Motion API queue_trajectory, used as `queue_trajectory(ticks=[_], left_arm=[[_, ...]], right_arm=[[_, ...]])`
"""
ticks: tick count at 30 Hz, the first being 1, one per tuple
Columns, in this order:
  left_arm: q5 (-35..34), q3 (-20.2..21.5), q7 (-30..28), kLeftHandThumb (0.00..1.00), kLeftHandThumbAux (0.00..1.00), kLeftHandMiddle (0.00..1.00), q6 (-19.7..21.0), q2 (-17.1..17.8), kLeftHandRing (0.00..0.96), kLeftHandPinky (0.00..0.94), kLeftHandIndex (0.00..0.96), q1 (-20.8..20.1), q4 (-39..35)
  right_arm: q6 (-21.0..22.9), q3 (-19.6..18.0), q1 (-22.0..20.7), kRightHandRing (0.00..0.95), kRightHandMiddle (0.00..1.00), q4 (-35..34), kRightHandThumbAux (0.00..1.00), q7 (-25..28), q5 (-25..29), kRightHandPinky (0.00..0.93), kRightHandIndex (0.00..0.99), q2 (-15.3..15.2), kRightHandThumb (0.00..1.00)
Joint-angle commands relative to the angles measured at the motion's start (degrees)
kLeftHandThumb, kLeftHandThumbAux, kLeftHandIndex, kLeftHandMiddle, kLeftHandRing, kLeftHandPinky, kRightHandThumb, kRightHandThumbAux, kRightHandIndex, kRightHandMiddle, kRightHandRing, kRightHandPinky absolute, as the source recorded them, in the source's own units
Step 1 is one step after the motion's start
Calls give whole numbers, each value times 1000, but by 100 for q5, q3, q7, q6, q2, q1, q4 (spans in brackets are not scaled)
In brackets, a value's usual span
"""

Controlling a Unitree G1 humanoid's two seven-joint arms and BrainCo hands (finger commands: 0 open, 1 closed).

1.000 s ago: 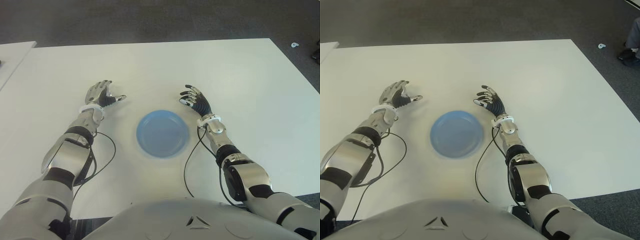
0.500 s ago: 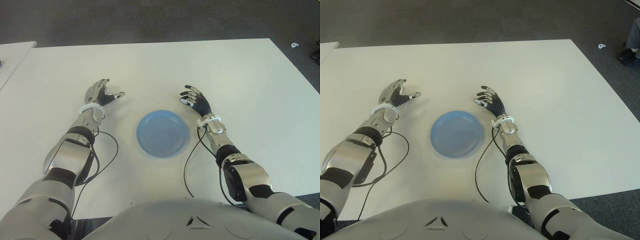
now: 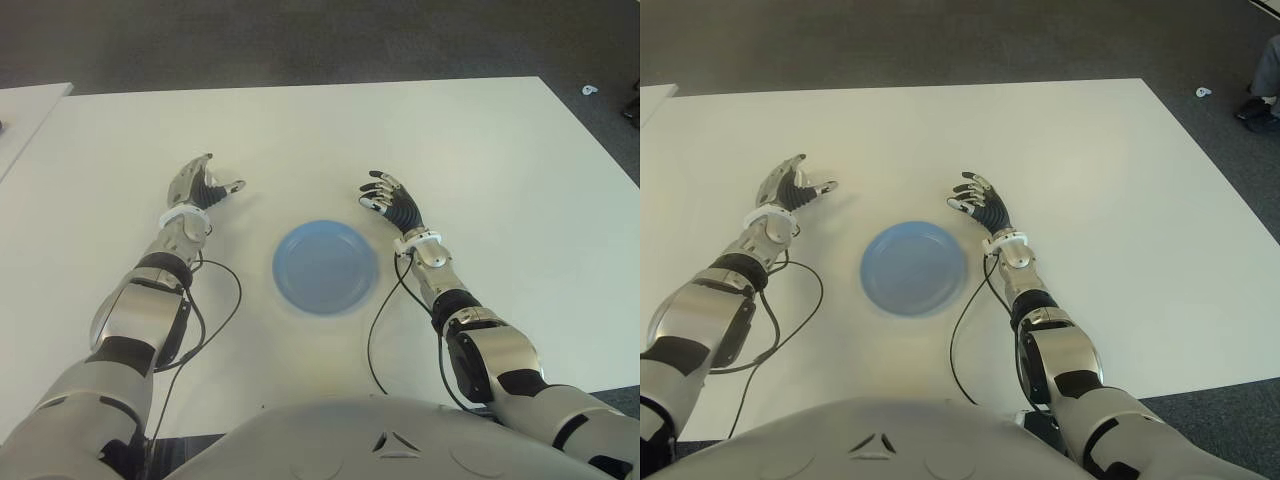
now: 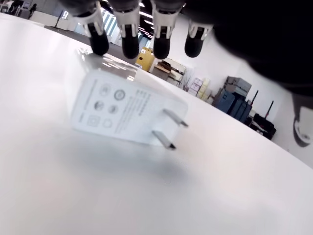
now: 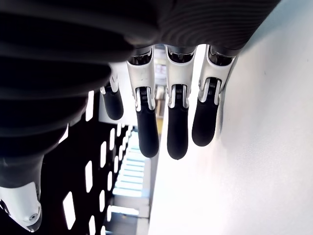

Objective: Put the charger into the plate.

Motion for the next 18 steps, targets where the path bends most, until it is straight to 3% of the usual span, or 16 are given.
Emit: queue_trajectory(ticks=[1, 10, 15, 18], left_arm=[[-55, 11, -188, 259, 459, 132, 54, -186, 146, 196, 3, 489, 236], [-80, 79, -249, 244, 474, 141, -45, -190, 156, 199, 10, 551, 236], [-151, 93, -328, 231, 477, 137, -300, -306, 148, 176, 7, 617, 158], [-104, -46, -487, 226, 478, 140, -805, -235, 152, 175, 4, 728, 2]], right_arm=[[540, 45, 639, 357, 364, 414, 623, 30, -95, 327, 162, 71, 1], [558, 76, 644, 347, 352, 403, 615, -1, -119, 315, 163, 106, 0], [555, 93, 642, 347, 352, 393, 606, -29, -131, 325, 163, 128, 0], [538, 99, 647, 348, 352, 382, 606, -41, -135, 332, 164, 139, 0]])
